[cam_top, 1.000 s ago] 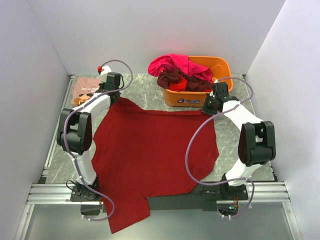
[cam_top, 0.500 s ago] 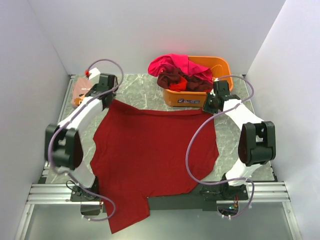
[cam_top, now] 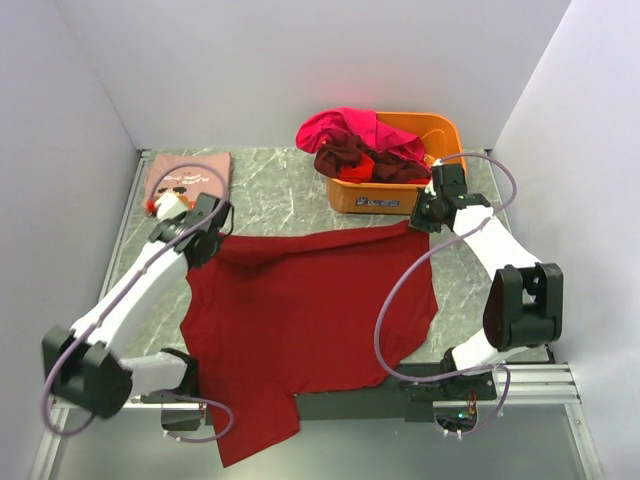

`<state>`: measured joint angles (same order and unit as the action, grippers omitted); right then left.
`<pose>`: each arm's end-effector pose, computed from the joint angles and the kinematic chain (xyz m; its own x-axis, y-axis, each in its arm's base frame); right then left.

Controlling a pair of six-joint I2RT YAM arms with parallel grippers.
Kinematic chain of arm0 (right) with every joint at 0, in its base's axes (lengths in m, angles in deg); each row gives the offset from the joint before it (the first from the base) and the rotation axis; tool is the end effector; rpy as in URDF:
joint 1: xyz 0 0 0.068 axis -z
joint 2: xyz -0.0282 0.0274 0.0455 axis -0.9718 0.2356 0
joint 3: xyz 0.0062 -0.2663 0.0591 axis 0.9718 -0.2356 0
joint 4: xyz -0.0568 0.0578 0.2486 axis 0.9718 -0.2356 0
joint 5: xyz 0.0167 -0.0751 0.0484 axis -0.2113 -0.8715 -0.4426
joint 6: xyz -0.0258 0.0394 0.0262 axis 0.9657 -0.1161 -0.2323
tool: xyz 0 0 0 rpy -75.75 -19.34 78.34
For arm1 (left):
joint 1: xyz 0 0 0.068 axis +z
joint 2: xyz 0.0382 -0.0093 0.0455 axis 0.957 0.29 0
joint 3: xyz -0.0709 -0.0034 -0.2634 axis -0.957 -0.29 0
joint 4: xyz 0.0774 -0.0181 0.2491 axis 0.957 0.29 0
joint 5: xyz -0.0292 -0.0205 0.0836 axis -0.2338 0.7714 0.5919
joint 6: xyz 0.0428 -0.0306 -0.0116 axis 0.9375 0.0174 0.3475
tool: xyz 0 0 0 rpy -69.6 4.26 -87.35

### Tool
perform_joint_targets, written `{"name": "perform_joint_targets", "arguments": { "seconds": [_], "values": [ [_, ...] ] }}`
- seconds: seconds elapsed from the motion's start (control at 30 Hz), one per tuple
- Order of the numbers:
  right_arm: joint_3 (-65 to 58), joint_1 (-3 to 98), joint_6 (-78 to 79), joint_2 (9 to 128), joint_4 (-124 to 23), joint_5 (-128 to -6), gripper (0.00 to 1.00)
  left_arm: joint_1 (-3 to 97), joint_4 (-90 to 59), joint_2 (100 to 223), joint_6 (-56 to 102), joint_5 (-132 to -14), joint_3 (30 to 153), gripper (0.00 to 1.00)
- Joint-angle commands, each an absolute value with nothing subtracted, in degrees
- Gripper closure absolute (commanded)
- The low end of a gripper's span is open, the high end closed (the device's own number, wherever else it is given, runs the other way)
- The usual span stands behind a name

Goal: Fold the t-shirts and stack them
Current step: Fold the tshirt

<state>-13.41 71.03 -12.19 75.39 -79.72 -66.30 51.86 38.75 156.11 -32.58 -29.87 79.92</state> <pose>0.3266 0.0359 0.2536 -0.8037 0.2539 -0.5381 0.0872 0.9449 0.3155 0.2218 -0.0648 0.2917 -0.3576 -0.6750 -0.6454 -0.7356 0.6293 -0.2506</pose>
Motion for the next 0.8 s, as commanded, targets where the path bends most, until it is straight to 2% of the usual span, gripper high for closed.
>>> {"name": "perform_joint_targets", "arguments": {
  "seconds": [0.0, 0.17, 0.47, 0.77],
  "values": [
    [-14.0, 71.4, -10.5, 71.8, -81.6, -67.0, 1.0, 51.4, 49.4, 149.6, -40.5, -26.3, 78.2, 0.99],
    [-14.1, 71.4, -10.0, 69.9, -82.8, -67.5, 1.0, 51.3, 53.3, 142.7, -41.9, -28.6, 76.7, 0.99],
    [-15.3, 71.4, -9.2, 68.2, -83.7, -66.5, 1.0, 50.6, 59.8, 137.9, -44.2, -33.6, 75.9, 0.99],
    [-21.4, 71.4, -10.3, 65.9, -84.8, -67.5, 1.0, 50.6, 56.7, 134.1, -42.7, -41.0, 67.5, 0.99]
  ]
}}
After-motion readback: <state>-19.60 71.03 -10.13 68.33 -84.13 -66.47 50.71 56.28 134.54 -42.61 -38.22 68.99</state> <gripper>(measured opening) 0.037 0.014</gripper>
